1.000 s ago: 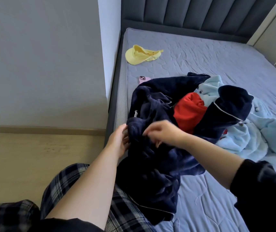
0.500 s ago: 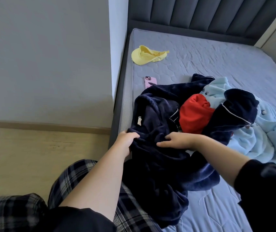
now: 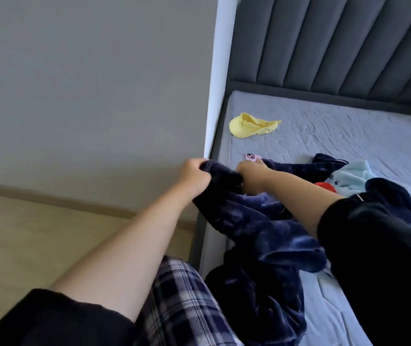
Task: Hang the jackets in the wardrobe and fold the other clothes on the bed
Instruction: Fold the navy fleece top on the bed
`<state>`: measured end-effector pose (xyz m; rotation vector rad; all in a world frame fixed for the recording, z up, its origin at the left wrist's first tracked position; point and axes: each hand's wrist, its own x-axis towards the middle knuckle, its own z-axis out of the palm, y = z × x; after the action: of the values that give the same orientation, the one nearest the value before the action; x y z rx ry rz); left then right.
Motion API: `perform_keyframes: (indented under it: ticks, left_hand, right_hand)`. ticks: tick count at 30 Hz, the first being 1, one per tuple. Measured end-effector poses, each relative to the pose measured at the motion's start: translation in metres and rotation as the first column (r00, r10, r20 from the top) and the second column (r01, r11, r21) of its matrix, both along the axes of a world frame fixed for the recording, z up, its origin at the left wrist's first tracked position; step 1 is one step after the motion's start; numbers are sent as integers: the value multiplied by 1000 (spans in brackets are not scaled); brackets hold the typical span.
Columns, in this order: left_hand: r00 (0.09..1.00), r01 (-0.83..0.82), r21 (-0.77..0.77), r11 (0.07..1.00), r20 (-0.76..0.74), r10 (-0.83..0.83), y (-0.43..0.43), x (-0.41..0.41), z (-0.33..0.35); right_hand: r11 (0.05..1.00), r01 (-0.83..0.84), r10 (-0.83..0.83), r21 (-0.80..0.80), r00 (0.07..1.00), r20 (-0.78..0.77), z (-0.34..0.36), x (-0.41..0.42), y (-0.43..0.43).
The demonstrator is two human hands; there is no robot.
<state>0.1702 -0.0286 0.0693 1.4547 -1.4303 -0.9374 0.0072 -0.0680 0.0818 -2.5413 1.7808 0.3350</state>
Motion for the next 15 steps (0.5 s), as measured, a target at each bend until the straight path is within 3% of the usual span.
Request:
perform_keyframes:
  ticks: [3,8,11,13,15]
  left_hand:
    - [994,-102,-85,991,22,105,-2,39,63]
    - [925,-201,-344,917,240,293,14,103,184]
    - [758,-271,-544,794,389,524,34,151,266]
    - [619,-295,-676,675,404,674,53,184,324]
    - [470,-292,-772,564,397,788,78,213,377]
  right_hand:
    - [953,176,-82,-246,934,348,54,35,-7]
    - [813,248,185,-526,747,638,171,127,6]
    - [711,241,381,-661,657,650,247,174,22]
    - [642,247,496,-726,589,639,301,203,34]
    - [624,225,529,-748,582,617,350,228,48]
